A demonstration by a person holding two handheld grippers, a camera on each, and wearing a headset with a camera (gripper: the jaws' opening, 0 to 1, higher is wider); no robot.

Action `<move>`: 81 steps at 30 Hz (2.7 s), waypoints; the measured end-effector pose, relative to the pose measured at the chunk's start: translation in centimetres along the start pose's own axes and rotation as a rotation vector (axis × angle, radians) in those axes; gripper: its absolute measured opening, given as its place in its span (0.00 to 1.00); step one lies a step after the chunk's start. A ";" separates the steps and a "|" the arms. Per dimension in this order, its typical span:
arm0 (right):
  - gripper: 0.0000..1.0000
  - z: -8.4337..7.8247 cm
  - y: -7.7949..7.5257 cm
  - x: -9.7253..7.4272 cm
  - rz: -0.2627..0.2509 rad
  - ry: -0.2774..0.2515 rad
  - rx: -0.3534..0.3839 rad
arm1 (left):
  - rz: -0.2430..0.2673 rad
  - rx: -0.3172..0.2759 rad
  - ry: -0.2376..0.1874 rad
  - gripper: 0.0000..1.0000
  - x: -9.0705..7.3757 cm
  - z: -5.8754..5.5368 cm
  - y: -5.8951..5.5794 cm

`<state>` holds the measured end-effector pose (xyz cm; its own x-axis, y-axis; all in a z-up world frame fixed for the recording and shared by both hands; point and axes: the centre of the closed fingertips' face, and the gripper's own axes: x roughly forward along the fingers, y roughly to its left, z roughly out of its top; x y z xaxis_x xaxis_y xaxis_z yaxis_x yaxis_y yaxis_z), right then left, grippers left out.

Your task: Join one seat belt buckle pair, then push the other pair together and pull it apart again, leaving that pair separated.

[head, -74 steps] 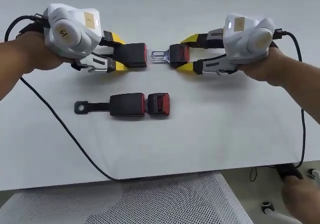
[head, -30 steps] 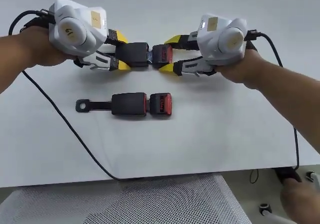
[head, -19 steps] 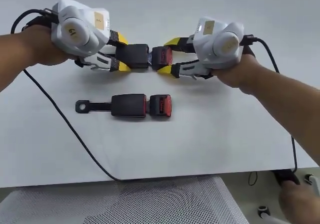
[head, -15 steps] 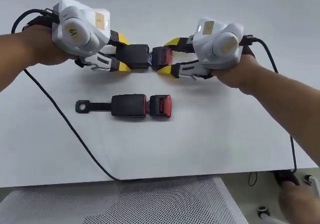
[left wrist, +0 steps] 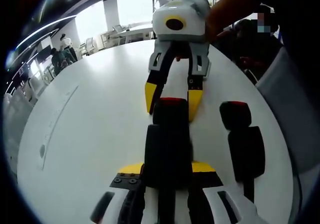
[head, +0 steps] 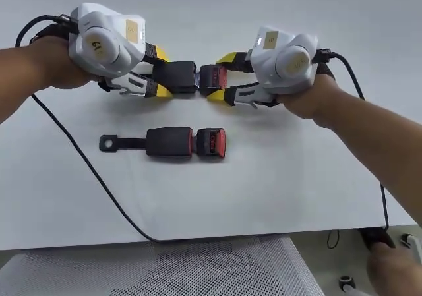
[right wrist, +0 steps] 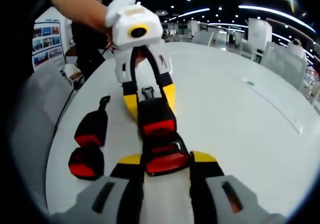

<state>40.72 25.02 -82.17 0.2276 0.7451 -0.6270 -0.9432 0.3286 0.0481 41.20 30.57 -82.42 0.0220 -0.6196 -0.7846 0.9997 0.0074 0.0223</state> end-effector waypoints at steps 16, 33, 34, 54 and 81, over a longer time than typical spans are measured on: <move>0.35 0.0 0.0 0.1 -0.010 0.013 -0.009 | 0.002 -0.011 -0.003 0.34 -0.1 -0.1 0.1; 0.36 -1.2 -0.6 -1.4 0.001 0.021 -0.028 | -0.005 -0.011 0.018 0.34 -0.1 -0.1 0.1; 0.36 -1.3 -0.6 -1.4 0.008 0.023 -0.035 | -0.007 -0.013 0.022 0.34 0.0 0.0 0.1; 0.36 -3.2 -1.5 -3.7 0.010 0.026 -0.031 | 0.002 -0.030 0.035 0.34 0.0 -0.1 0.1; 0.37 -7.5 -3.4 -8.4 -0.030 0.069 0.000 | -0.003 -0.033 0.063 0.34 0.3 0.1 0.2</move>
<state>40.22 13.32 -82.92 0.2389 0.6926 -0.6806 -0.9360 0.3507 0.0284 41.38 30.30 -82.58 0.0189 -0.5692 -0.8220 0.9995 0.0327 0.0003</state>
